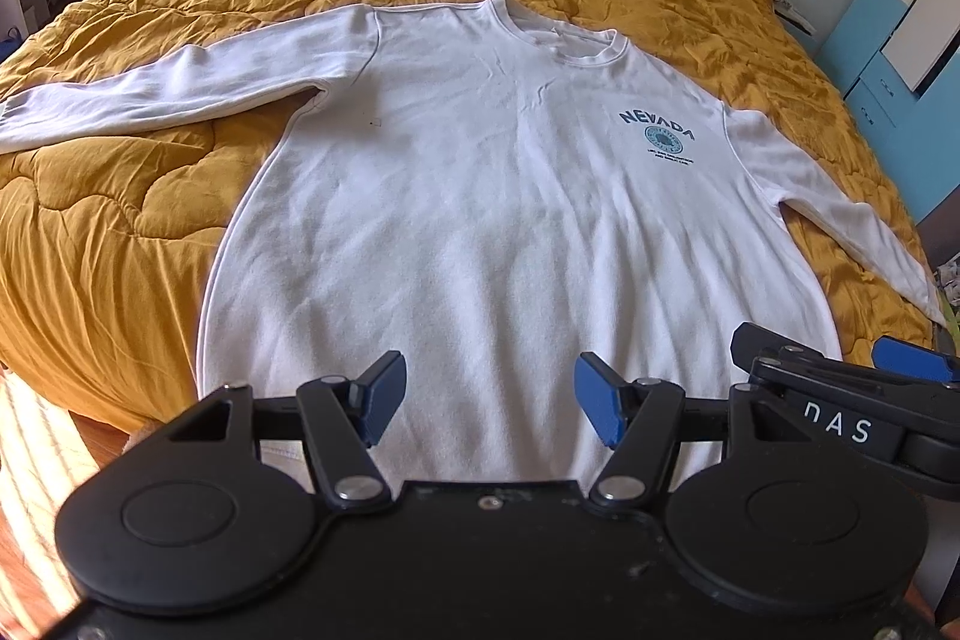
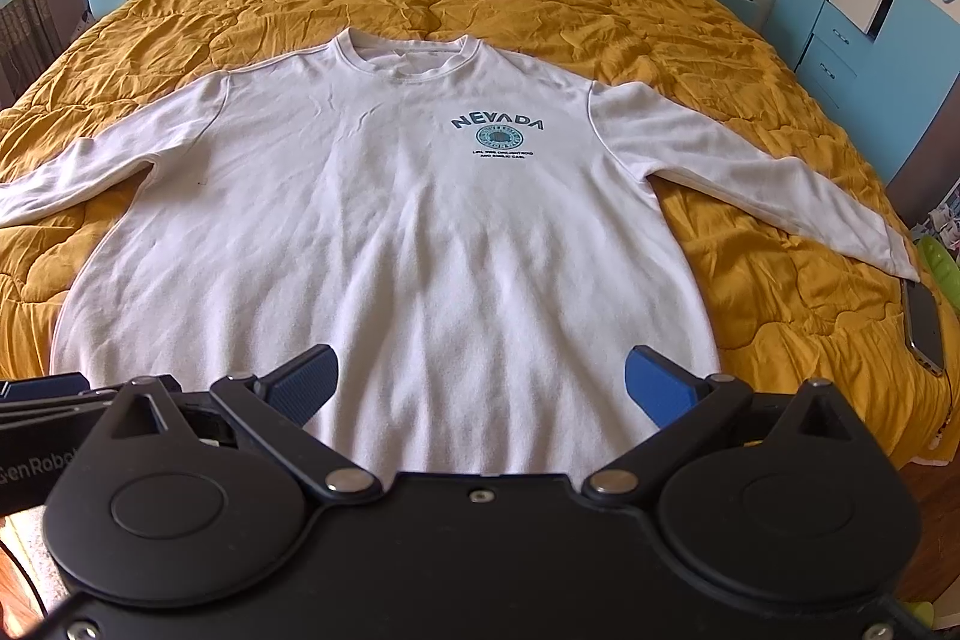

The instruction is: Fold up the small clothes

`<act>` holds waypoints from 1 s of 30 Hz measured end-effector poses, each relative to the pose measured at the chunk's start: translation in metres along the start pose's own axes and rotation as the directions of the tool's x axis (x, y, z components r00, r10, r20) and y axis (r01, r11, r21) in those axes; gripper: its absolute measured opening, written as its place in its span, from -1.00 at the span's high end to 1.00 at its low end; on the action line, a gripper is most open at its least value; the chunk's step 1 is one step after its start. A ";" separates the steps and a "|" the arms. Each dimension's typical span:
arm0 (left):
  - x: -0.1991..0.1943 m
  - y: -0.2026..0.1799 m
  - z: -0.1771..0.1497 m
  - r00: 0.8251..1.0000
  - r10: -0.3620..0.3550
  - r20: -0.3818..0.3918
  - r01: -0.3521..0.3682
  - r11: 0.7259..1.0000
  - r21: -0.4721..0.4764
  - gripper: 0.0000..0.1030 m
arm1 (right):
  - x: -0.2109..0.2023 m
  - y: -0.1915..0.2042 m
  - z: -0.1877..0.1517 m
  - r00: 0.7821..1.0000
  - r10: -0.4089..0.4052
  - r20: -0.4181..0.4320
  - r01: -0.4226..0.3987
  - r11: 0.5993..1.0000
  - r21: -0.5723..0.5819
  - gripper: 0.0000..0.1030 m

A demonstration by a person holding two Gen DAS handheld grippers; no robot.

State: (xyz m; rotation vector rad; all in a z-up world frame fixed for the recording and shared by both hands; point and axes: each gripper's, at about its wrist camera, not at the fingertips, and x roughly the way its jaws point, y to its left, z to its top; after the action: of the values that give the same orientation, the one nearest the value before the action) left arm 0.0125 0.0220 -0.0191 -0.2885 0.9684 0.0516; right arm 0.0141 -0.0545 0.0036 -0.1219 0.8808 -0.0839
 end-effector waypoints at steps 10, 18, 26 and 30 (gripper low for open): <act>-0.031 0.063 0.016 0.944 -0.143 0.299 0.174 0.981 -0.083 -0.28 | -0.012 0.015 0.035 0.979 0.093 0.183 -0.086 0.995 -0.046 -1.00; -0.031 0.228 0.020 0.848 -0.125 0.515 0.389 0.807 -0.445 -0.28 | 0.005 0.042 0.043 0.905 0.400 0.145 -0.395 0.917 -0.062 -1.00; -0.030 0.367 0.009 0.769 0.106 0.630 0.435 0.635 -0.638 -0.26 | 0.019 0.082 0.059 0.928 0.328 0.177 -0.314 0.944 -0.102 -1.00; -0.021 0.417 0.007 0.729 0.182 0.660 0.512 0.494 -0.703 -0.25 | 0.017 0.107 0.068 0.889 0.385 0.248 -0.354 0.921 -0.161 -1.00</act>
State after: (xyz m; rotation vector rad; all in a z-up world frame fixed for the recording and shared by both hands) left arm -0.0651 0.4259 -0.0896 -1.2476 0.0659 0.4418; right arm 0.0800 0.0546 0.0181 -0.0653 0.6160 0.3354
